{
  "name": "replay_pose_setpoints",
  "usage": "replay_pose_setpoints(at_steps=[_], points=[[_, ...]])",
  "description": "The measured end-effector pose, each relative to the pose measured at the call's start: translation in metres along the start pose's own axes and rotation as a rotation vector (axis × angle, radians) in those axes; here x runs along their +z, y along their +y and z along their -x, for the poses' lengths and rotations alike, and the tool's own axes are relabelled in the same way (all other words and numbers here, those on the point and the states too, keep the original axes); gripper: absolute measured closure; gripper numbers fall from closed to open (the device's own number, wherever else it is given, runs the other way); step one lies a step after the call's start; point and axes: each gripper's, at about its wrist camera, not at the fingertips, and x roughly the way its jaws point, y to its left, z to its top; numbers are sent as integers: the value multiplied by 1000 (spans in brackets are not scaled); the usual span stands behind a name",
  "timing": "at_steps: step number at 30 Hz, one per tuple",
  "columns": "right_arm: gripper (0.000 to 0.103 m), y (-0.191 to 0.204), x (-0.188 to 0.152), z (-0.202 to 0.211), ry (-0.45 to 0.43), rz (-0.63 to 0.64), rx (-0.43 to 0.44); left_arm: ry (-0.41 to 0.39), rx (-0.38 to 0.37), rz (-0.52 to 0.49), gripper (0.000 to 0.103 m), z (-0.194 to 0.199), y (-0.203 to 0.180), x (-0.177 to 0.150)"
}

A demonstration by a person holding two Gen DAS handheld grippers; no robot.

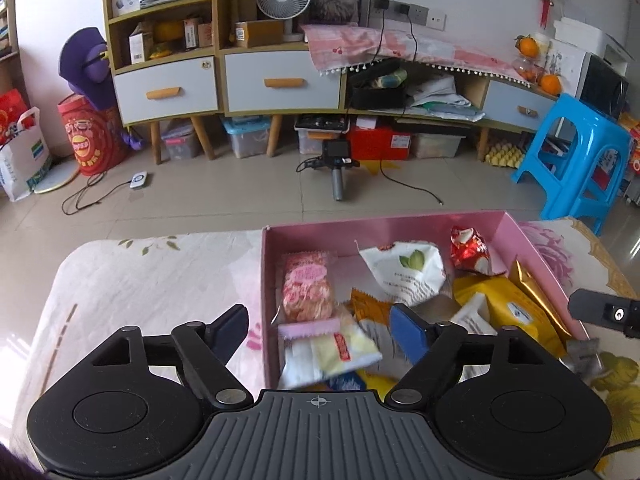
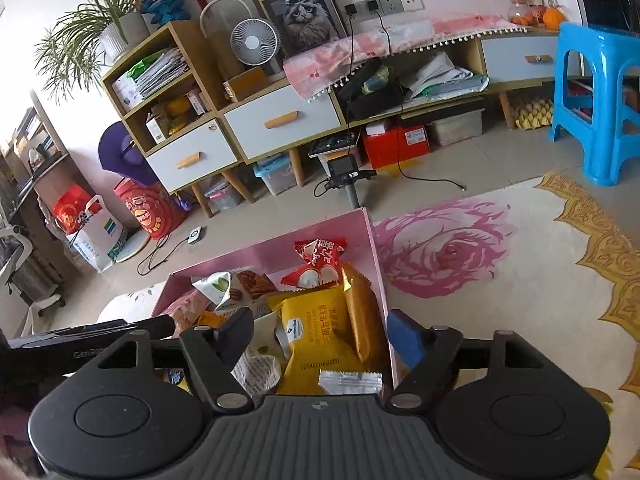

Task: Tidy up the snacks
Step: 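Withdraw both grippers from the box toward the red pouch and yellow bag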

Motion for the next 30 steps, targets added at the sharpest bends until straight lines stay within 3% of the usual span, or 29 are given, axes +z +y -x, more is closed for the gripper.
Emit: replay_pose_setpoints(at_steps=[8,15,22,26,30], points=[[23,12,-4,25,-16,51,0,24,4,10,21,29,6,-18],[13,25,-12,45,-15,123,9,34,16,-28,14,59,11,-36],[8,33,-22,63,-16,187,6,18,-8,4,7,85,24,-70],[8,32,-30,71,-34,240,-22,13,-4,-134,7,92,21,-84],[8,23,-40,76,-37,303,-39,-23,-8,-186,6,98,25,-102]])
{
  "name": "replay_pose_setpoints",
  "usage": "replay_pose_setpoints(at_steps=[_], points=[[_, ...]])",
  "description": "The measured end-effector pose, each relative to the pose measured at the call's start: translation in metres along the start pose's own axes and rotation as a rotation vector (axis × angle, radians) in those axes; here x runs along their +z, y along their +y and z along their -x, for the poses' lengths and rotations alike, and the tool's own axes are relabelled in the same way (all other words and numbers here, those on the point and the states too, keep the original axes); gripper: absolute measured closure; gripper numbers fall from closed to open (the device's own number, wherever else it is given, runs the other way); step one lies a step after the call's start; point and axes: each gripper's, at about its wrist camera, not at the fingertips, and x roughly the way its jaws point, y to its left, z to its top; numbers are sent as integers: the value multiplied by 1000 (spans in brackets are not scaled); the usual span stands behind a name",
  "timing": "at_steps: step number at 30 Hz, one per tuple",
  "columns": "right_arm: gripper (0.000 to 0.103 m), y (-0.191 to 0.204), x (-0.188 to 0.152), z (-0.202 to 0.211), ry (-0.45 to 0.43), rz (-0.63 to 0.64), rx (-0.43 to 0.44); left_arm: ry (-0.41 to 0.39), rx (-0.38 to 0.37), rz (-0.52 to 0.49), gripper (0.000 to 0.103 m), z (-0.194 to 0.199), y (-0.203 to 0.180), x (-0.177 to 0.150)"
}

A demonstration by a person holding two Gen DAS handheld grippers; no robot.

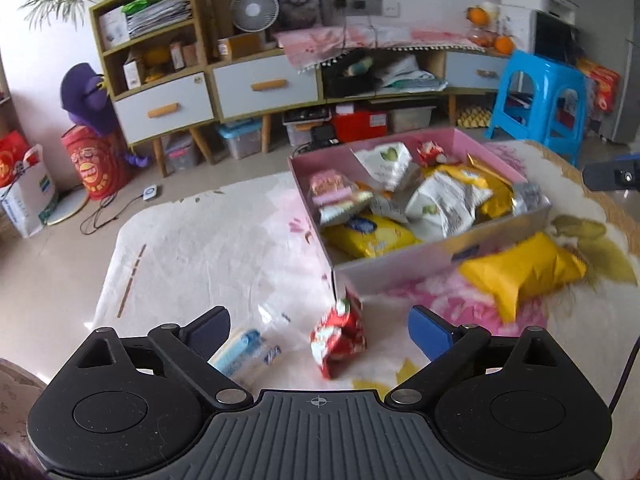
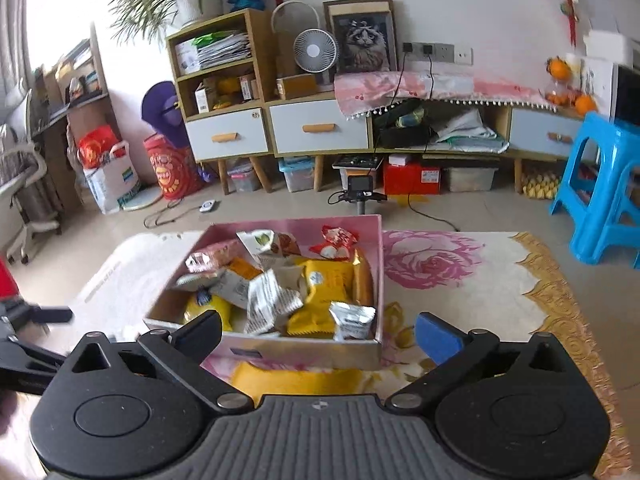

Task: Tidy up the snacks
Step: 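Withdraw both grippers from the box toward the red pouch and yellow bag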

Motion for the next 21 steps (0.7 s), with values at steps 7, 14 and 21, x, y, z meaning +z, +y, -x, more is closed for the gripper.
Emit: replay_pose_setpoints(at_steps=[7,14,21], points=[[8,-7,-22,-6,33,142,11,0,-95,-10,6,-9,3,-33],[8,1,-42,-23,77,239,97,-44,-158,5,6,-23,2,-48],[8,-1,-50,-48,78,227,153,-103,-192,72,6,-40,7,-46]])
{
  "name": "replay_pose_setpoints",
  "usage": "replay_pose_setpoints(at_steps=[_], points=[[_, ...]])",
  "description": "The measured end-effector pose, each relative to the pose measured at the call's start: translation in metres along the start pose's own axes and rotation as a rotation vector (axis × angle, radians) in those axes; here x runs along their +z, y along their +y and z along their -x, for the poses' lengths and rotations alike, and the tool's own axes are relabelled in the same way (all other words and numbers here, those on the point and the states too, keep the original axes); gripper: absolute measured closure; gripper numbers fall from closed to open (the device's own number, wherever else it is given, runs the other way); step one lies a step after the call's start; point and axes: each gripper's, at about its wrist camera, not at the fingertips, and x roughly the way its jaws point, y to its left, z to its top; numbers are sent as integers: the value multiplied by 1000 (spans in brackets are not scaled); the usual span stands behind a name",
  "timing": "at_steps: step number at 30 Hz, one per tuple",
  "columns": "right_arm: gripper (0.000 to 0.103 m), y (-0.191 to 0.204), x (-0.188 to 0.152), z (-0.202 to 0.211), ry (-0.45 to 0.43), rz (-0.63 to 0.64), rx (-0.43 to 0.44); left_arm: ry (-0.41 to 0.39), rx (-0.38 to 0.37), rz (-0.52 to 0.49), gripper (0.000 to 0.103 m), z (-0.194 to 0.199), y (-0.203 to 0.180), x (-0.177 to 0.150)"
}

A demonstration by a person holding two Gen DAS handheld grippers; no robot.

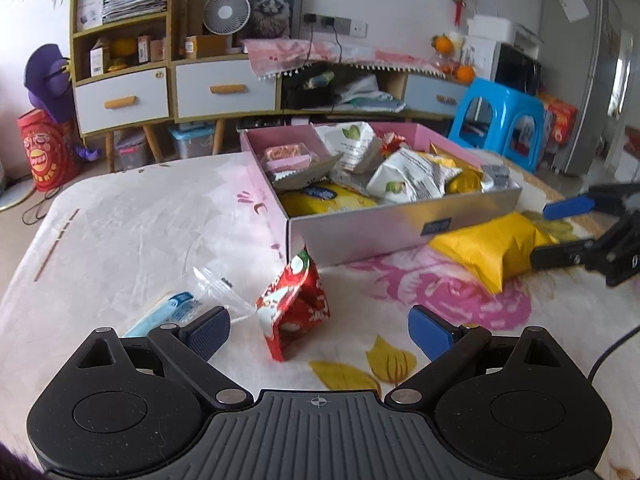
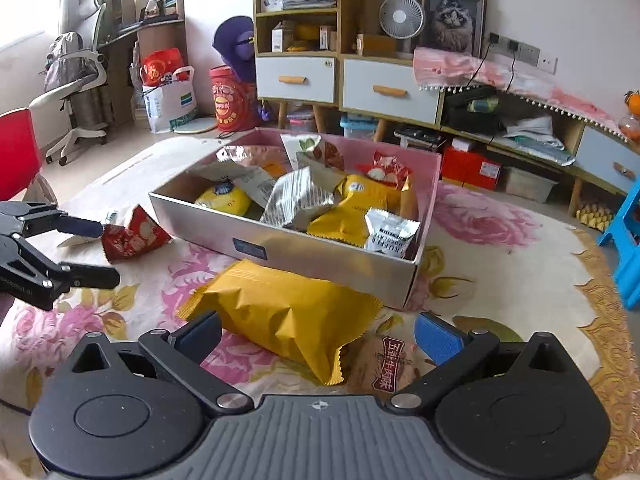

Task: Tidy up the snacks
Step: 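Withdraw both grippers from the box toward the red pouch and yellow bag, then grasp the red-white candy pouch with the left gripper while the right grasps the yellow bag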

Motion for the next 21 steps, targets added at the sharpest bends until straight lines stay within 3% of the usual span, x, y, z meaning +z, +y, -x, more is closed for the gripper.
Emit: replay_pose_setpoints(at_steps=[7,13,21], points=[[8,0,-3,-18,13,24,38,-27,-23,-20,8,-13,1,8],[8,11,-6,-19,11,59,79,4,-46,-64,12,-24,-2,10],[8,12,-2,-14,38,79,160,38,-33,-37,36,-25,4,9]])
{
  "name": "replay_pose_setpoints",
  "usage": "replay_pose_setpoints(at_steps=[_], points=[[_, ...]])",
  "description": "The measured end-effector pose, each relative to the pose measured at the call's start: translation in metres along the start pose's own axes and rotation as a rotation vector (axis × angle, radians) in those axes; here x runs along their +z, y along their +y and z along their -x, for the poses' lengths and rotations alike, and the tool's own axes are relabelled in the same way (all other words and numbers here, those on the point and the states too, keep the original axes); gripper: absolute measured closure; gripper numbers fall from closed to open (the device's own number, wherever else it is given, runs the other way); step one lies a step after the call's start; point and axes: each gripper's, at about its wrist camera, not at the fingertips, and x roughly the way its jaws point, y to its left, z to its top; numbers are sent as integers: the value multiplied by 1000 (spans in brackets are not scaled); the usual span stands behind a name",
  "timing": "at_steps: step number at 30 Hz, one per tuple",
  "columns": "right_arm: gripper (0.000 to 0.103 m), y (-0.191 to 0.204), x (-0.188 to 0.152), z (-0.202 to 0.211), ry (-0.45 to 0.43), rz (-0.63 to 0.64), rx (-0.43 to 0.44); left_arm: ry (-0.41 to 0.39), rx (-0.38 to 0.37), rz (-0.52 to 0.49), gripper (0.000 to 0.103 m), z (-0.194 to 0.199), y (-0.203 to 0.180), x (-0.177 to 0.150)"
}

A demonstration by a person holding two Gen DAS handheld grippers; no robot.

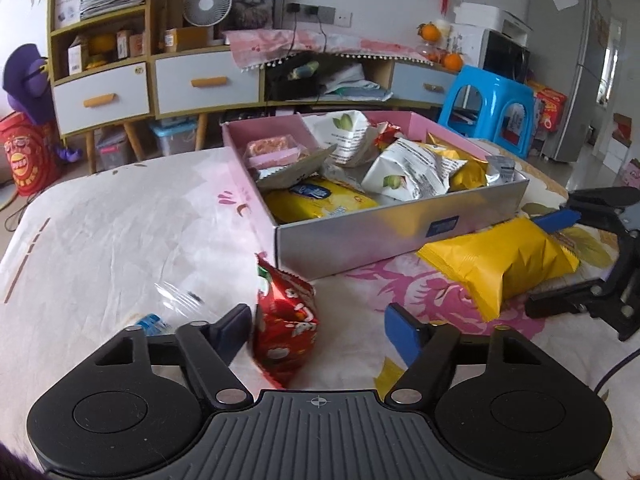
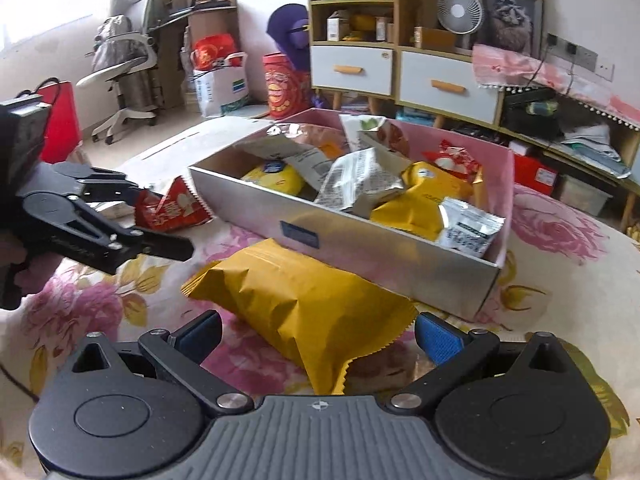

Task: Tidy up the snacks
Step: 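Grasp the red-white candy pouch with the left gripper while the right grasps the yellow bag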

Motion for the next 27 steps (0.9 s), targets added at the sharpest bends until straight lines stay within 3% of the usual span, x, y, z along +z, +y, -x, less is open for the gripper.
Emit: replay_pose_setpoints(at_steps=[6,9,13,22,27], points=[[8,18,2,5,43,41,66,29,-1,47,57,8,5,2],[8,30,3,8,67,58,110,54,-5,48,63,12,6,2],[8,43,4,15,106,93,173,80,0,36,63,20,7,-1],[8,35,7,11,101,97,34,85,7,93,56,16,6,2],[8,30,17,4,81,47,25,75,13,141,55,7,5,9]])
